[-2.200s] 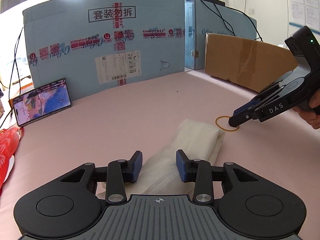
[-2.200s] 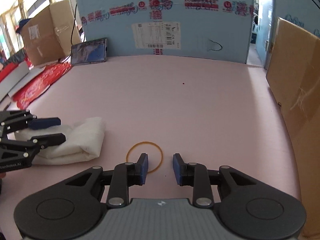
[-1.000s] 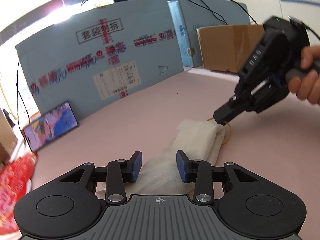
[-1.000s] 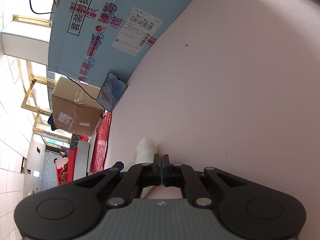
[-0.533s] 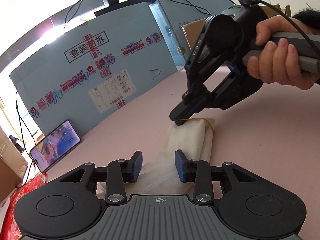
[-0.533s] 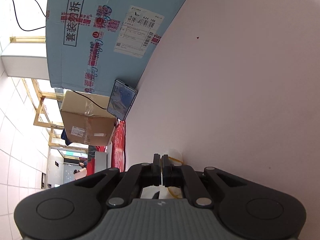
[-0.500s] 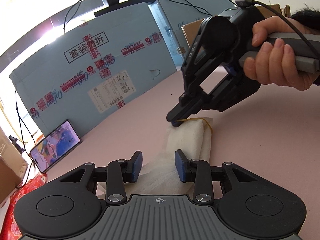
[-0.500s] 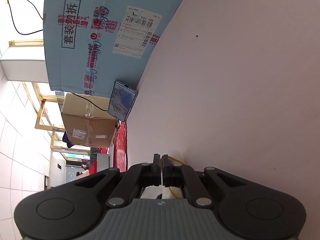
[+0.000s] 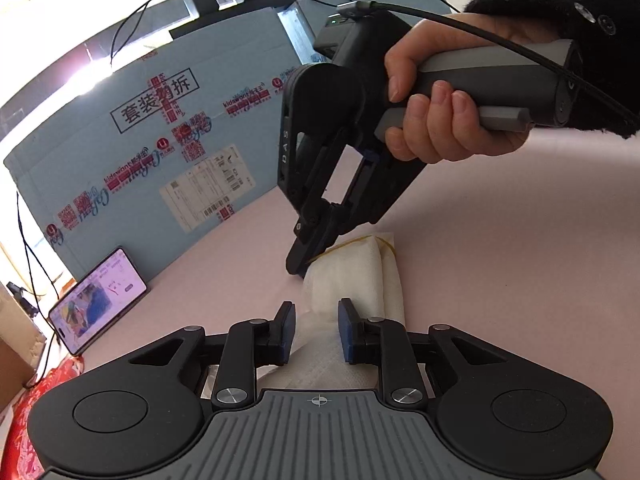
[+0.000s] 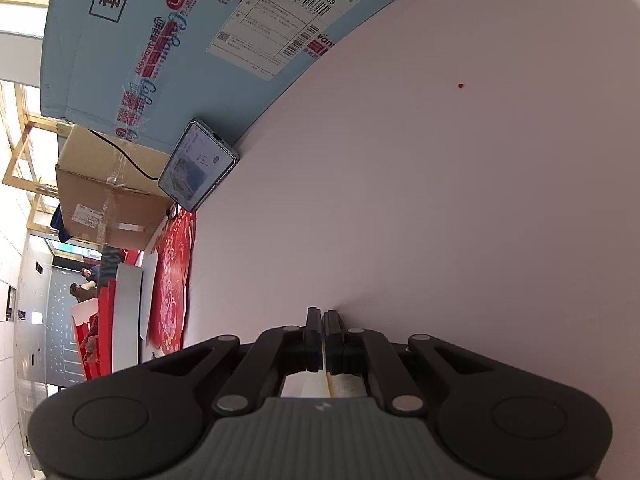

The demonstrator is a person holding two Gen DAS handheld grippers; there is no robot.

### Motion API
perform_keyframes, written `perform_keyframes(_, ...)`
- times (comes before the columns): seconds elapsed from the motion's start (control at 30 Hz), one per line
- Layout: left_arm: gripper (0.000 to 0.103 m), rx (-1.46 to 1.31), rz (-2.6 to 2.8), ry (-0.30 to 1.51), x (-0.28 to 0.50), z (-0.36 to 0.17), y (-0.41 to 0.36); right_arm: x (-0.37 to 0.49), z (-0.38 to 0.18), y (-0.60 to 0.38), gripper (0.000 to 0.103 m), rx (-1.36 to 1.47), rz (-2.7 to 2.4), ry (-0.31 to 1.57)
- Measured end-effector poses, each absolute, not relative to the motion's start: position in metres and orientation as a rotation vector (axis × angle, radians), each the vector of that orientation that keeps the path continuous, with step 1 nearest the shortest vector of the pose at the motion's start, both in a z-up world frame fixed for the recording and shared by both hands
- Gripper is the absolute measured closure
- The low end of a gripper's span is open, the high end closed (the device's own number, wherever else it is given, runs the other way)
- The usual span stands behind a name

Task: Fold shopping bag
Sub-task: 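Stretch the rubber band over the bundle end with the right gripper while the left gripper holds the bundle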

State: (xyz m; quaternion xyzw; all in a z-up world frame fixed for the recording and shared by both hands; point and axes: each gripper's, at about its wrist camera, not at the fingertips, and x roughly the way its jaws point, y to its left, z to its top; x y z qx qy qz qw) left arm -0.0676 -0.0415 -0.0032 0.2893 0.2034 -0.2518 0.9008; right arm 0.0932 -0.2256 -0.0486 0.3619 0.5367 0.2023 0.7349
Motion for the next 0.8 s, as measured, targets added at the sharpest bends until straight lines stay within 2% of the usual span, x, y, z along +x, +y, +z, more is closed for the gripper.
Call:
perform_keyframes(0.07,0.091,0.651,-0.522,0.400,-0.072,-0.007,-0.048,0.099,-0.043,-0.217,0.100,0.724,0.458,1.199)
perform_keyframes(0.13,0.103,0.712,-0.529,0.382,-0.078,-0.012,-0.055,0.104,-0.035,-0.206,0.098,0.618,0.483,1.222)
perform_keyframes(0.23,0.103,0.749,-0.526,0.371,-0.082,-0.015,-0.060,0.107,-0.022,-0.187,0.098,0.443,0.563,1.273)
perform_keyframes(0.3,0.103,0.669,-0.554,0.402,-0.074,-0.008,-0.051,0.103,-0.019,-0.182,0.100,0.380,0.592,1.280)
perform_keyframes(0.37,0.096,0.524,-0.594,0.461,-0.058,0.004,-0.035,0.099,-0.023,-0.192,0.102,0.417,0.597,1.274)
perform_keyframes(0.4,0.085,0.447,-0.610,0.495,-0.049,0.009,-0.026,0.096,-0.025,-0.198,0.102,0.445,0.598,1.270)
perform_keyframes(0.43,0.066,0.395,-0.614,0.521,-0.041,0.011,-0.018,0.092,-0.028,-0.205,0.102,0.476,0.599,1.265)
perform_keyframes(0.5,0.048,0.321,-0.623,0.568,-0.028,0.013,-0.006,0.083,-0.033,-0.217,0.103,0.528,0.603,1.254)
perform_keyframes(0.6,0.048,0.266,-0.672,0.585,-0.025,0.008,-0.001,0.068,-0.036,-0.230,0.102,0.577,0.627,1.242)
perform_keyframes(0.8,0.048,0.324,-0.653,0.550,-0.031,0.006,-0.004,0.060,-0.036,-0.221,0.101,0.602,0.728,1.216)
